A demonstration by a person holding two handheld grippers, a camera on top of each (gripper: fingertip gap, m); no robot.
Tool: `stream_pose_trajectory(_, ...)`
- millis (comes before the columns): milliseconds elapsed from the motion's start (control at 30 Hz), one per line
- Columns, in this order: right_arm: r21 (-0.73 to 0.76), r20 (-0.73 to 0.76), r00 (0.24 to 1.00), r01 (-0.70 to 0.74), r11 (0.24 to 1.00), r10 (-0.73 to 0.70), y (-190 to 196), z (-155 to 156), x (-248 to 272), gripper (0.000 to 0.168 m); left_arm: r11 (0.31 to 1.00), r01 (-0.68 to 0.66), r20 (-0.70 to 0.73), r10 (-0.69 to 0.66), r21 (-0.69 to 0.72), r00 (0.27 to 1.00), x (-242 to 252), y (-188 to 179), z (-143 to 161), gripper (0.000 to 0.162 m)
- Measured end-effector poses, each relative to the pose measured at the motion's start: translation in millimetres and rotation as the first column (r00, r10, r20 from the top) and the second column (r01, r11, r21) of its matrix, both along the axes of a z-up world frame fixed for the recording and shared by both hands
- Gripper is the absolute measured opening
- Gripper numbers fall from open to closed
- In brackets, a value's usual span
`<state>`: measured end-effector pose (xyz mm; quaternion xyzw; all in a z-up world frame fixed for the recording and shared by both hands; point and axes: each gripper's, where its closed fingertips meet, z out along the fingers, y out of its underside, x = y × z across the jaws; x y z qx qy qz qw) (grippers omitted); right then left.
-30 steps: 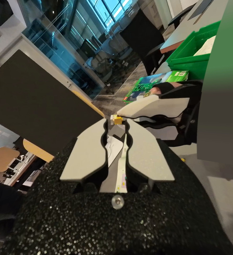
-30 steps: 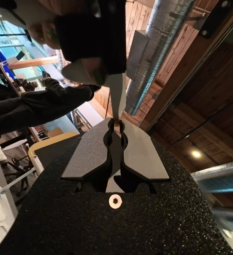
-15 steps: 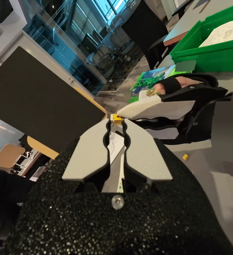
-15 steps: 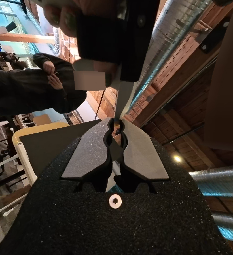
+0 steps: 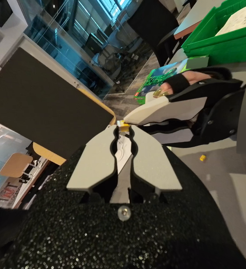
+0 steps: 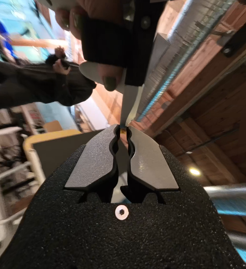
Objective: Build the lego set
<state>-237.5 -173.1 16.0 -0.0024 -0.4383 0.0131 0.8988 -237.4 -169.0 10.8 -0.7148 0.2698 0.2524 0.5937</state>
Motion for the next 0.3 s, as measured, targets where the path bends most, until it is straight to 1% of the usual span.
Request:
stream_pose_trajectory(100,-0.059,0.03,0.99,-0.139,0.989,0.141,-2.2,-3.8,1.0,0.01,0.999,0.048,0.015,-0.048,0.009,0.999,-2.3,-2.7,-0.6,0.014)
stream_pose_trajectory(167,-0.15,0.029,0.971,-0.23,0.962,0.237,6.3,-2.3,6.3,0.012,0.998,0.062,0.008,-0.062,0.015,0.998,-10.2,-8.6,1.5,0.014)
stream_pose_trajectory(200,-0.221,0.055,0.95,-0.29,0.931,0.309,11.0,-2.8,6.8,0.016,0.995,0.098,0.023,-0.098,0.012,0.995,-10.4,-12.3,1.8,0.014)
stream_pose_trajectory(233,-0.315,0.101,0.899,-0.377,0.871,0.425,11.3,-5.1,6.6,0.021,0.988,0.155,0.05,-0.155,0.004,0.987,-7.5,-16.0,1.4,0.014)
stream_pose_trajectory(267,-0.428,0.138,0.802,-0.481,0.765,0.582,6.1,-7.4,8.7,0.026,0.974,0.225,0.075,-0.224,-0.006,0.972,-2.4,-20.0,0.0,0.014)
stream_pose_trajectory(300,-0.544,0.151,0.643,-0.58,0.606,0.751,-4.3,-8.1,15.1,0.027,0.957,0.291,0.092,-0.288,-0.02,0.953,2.5,-23.9,-2.3,0.014)
